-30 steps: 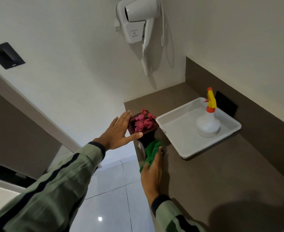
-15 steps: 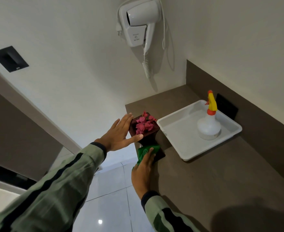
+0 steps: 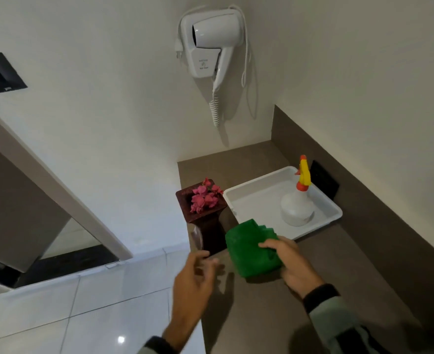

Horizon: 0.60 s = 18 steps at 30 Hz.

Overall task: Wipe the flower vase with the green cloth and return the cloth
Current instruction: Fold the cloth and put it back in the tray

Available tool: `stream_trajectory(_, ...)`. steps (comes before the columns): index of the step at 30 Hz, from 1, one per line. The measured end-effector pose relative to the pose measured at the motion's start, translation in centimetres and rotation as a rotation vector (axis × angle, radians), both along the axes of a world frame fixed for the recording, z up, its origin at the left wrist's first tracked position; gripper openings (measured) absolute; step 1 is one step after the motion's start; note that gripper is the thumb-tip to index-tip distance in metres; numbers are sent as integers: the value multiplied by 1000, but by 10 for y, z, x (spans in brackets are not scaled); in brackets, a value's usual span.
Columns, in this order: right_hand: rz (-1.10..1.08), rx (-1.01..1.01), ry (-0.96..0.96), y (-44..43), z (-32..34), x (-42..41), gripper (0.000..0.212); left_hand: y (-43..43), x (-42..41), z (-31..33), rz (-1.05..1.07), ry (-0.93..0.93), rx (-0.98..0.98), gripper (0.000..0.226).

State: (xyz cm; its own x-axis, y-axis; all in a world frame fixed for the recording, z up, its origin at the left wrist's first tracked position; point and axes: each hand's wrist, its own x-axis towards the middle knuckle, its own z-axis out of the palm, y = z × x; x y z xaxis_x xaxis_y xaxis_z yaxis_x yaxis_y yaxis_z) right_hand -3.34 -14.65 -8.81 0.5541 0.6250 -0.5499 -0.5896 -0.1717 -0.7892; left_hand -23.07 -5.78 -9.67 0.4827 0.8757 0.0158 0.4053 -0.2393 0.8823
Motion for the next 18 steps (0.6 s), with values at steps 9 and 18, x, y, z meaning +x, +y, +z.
stream_trajectory(9,26,-151,-378,27,-2,102,31,11,154,3,-140,-80,-195,54)
stream_trajectory(18,667,-636,-1169,62,-45,107,37,25,180,-33,-375,845,383,38)
